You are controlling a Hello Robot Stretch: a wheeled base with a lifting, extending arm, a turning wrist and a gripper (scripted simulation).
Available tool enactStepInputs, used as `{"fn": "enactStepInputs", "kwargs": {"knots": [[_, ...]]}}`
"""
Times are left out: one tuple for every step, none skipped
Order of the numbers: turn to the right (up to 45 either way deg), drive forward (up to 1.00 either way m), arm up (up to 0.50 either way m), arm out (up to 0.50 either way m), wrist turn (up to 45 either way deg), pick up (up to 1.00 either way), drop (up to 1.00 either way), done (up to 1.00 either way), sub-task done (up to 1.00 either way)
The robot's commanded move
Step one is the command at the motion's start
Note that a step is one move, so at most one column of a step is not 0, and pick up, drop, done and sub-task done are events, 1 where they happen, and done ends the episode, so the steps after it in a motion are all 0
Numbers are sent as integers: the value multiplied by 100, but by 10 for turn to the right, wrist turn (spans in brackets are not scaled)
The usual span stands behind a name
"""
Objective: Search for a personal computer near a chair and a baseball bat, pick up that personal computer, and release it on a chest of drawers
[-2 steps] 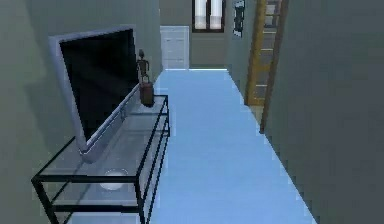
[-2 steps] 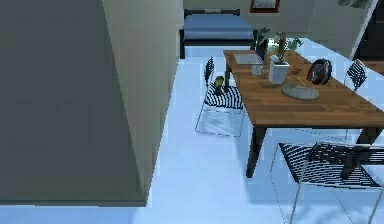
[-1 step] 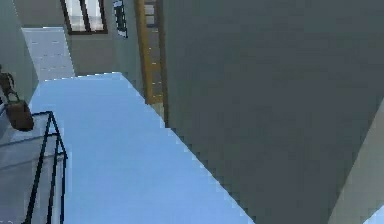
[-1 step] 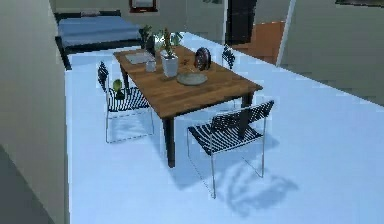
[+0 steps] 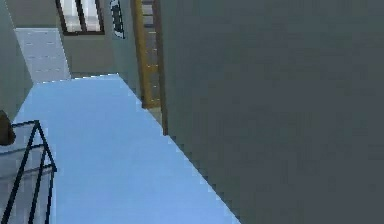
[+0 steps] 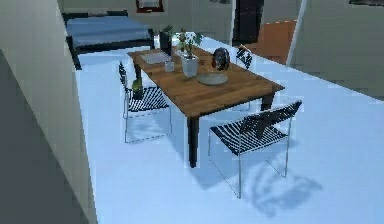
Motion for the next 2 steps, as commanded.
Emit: {"fn": "enactStepInputs", "kwargs": {"knots": [[-180,0,0,0,0,0,0,0,0],[0,100,0,0,0,0,0,0,0]]}}
